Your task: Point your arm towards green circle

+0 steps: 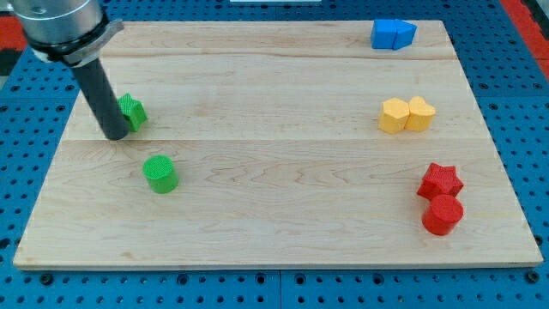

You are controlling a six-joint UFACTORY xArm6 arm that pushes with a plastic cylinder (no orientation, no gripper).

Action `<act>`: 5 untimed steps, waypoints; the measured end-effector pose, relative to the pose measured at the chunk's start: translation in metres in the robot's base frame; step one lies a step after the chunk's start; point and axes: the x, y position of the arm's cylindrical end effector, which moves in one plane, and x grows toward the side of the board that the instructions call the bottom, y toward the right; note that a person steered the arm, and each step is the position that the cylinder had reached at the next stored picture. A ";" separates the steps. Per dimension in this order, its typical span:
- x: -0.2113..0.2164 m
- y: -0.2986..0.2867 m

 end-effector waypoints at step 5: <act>0.099 0.120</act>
